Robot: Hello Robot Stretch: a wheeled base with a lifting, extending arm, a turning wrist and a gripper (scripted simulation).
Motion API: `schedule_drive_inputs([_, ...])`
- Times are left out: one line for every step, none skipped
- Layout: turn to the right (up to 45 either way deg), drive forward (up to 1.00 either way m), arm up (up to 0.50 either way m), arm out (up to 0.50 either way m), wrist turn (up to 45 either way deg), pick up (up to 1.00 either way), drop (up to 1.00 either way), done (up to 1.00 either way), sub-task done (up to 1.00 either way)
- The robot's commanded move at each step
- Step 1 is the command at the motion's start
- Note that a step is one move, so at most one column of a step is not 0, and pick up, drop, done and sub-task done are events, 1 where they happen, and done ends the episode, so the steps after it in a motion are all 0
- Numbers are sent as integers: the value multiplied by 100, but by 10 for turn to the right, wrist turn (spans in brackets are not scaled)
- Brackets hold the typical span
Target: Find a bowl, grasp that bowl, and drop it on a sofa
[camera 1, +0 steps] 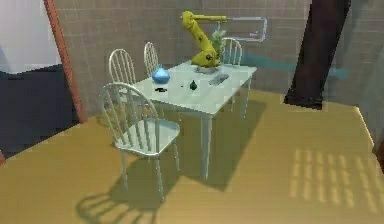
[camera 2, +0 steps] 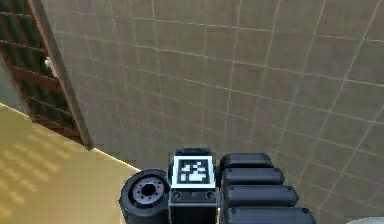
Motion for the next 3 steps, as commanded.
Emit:
schedule_drive_inputs([450,0,0,0,0,0,0,0,0])
schedule_drive_inputs([150,0,0,0,0,0,0,0,0])
schedule_drive_inputs([450,0,0,0,0,0,0,0,0])
